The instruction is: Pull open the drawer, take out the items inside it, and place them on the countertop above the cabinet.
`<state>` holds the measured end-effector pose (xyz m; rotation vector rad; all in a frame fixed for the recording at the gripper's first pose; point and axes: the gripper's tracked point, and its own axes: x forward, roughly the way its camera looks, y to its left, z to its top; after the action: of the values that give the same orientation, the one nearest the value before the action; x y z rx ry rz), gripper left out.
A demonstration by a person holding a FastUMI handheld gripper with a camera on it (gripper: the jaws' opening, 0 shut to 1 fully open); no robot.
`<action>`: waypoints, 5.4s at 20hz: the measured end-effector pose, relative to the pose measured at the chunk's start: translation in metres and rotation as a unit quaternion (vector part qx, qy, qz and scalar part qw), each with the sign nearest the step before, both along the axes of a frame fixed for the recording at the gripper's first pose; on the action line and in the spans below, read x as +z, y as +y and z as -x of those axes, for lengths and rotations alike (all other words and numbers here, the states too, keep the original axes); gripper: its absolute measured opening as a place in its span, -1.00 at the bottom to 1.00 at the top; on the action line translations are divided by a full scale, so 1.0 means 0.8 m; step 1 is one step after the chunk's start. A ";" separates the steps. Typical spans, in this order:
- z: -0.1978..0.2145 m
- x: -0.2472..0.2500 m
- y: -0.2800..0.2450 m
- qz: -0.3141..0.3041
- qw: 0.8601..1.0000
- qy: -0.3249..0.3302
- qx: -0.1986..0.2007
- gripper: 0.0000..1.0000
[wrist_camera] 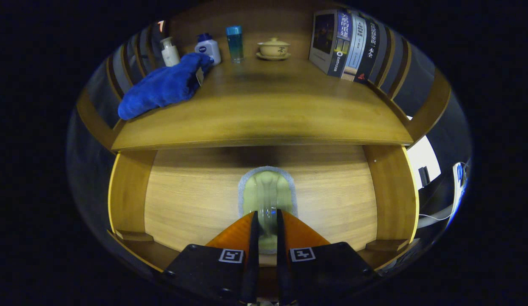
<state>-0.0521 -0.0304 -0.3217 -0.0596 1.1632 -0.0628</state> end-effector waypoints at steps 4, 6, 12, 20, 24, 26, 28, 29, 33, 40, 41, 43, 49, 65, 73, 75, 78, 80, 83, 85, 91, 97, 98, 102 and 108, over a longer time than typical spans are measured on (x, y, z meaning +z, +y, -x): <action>0.014 0.043 0.011 0.002 1.000 -0.010 0.014 -0.48; 0.012 0.066 0.008 0.014 1.000 -0.018 0.019 -0.48; -0.016 0.108 0.017 0.016 0.999 -0.027 0.017 -0.48; -0.098 0.128 0.034 0.037 0.999 -0.023 0.025 -0.48; -0.138 0.123 0.026 0.041 0.999 -0.022 0.008 -0.48; -0.156 0.118 0.020 0.041 0.999 -0.021 -0.001 -0.48; -0.175 0.117 0.012 0.044 0.999 -0.022 -0.006 -0.48; -0.184 0.115 0.008 0.045 0.999 -0.024 -0.013 -0.47; -0.214 0.110 -0.005 0.039 0.998 -0.034 -0.031 -0.47; -0.228 0.112 -0.006 0.025 0.998 -0.055 -0.034 -0.37; -0.227 0.114 -0.003 0.024 0.998 -0.058 -0.032 -0.38; -0.223 0.120 0.001 0.021 0.997 -0.069 -0.033 -0.34; -0.202 0.136 0.010 0.013 0.992 -0.119 -0.030 0.61; -0.052 0.195 0.028 0.000 0.958 -0.287 0.015 0.98; 0.056 0.171 0.016 -0.006 0.938 -0.346 0.009 0.97; 0.083 0.164 0.008 -0.002 0.937 -0.350 0.003 0.97; 0.116 0.156 -0.002 0.003 0.934 -0.357 -0.001 0.97; 0.135 0.150 -0.003 -0.005 0.931 -0.366 -0.004 0.97; 0.160 0.140 -0.011 -0.005 0.927 -0.375 0.000 0.97; 0.175 0.136 -0.020 0.011 0.924 -0.382 0.006 0.97; 0.200 0.100 -0.039 0.034 0.928 -0.372 0.006 0.97; 0.197 0.059 -0.052 0.022 0.934 -0.356 -0.010 0.98; 0.194 0.053 -0.055 0.027 0.935 -0.353 -0.008 0.98; 0.188 0.033 -0.051 0.036 0.938 -0.344 0.012 0.96; 0.179 0.035 -0.054 0.031 0.933 -0.359 0.013 0.91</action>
<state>-0.1952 -0.0736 -0.2940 -0.0984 0.4266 -0.0887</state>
